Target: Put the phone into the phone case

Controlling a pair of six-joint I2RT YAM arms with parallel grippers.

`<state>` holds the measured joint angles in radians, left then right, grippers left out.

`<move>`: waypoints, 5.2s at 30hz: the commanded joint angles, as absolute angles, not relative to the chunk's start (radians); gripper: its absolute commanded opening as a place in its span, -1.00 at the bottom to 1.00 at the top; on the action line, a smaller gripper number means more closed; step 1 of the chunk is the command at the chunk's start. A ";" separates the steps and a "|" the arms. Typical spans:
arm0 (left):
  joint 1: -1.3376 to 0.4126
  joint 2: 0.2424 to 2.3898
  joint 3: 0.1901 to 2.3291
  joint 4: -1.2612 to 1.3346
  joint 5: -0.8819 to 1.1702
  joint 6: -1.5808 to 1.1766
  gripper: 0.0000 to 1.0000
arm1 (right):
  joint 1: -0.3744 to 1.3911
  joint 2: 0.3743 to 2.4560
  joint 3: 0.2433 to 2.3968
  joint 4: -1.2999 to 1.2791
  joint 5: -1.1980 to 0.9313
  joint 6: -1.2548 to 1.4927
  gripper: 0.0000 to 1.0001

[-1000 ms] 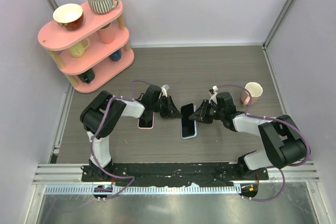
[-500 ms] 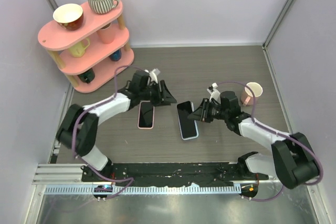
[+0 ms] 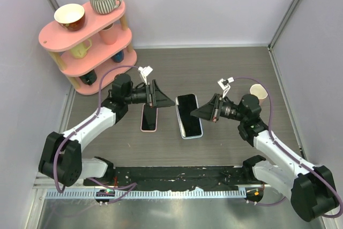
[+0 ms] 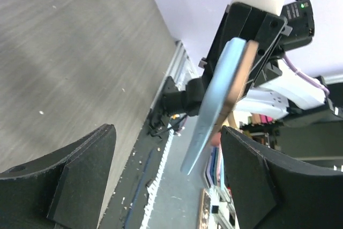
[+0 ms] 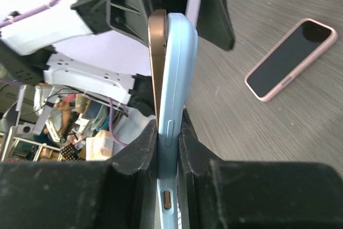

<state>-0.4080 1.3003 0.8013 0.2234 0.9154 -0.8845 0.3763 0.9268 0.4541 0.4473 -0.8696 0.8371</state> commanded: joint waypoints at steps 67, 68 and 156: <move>-0.627 1.276 0.738 0.598 0.946 -1.068 0.12 | 0.495 0.948 0.538 0.894 -0.618 1.115 -0.98; -0.626 1.282 0.733 0.623 0.948 -1.087 -0.05 | 0.497 0.942 0.535 0.891 -0.618 1.115 -0.95; -0.591 1.206 0.727 0.589 0.971 -1.104 -0.09 | 0.497 0.887 0.581 0.606 -0.775 1.023 -0.92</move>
<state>-0.5934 1.1805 0.7460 0.3992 0.9466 -1.0126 0.4934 0.8829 0.5835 0.4652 -0.7948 0.9665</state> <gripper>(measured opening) 0.508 0.227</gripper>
